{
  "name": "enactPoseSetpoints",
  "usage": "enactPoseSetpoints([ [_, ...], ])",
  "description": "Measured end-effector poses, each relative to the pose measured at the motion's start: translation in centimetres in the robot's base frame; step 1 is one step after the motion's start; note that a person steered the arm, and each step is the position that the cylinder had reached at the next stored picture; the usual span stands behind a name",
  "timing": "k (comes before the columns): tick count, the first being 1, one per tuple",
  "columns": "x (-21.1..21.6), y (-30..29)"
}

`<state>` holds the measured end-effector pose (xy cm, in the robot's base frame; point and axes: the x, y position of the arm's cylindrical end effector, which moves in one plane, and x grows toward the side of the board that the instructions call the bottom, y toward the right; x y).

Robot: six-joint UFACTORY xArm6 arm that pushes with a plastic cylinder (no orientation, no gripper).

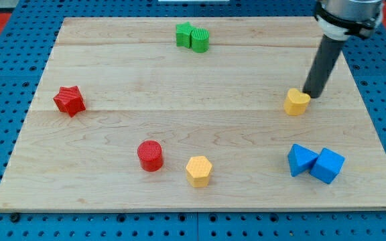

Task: Slide the yellow heart into the top side of the yellow hexagon

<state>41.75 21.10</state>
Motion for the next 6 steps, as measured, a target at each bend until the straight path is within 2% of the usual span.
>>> enactPoseSetpoints([
  [3,0.9,-1.2],
  [6,1.9,-8.5],
])
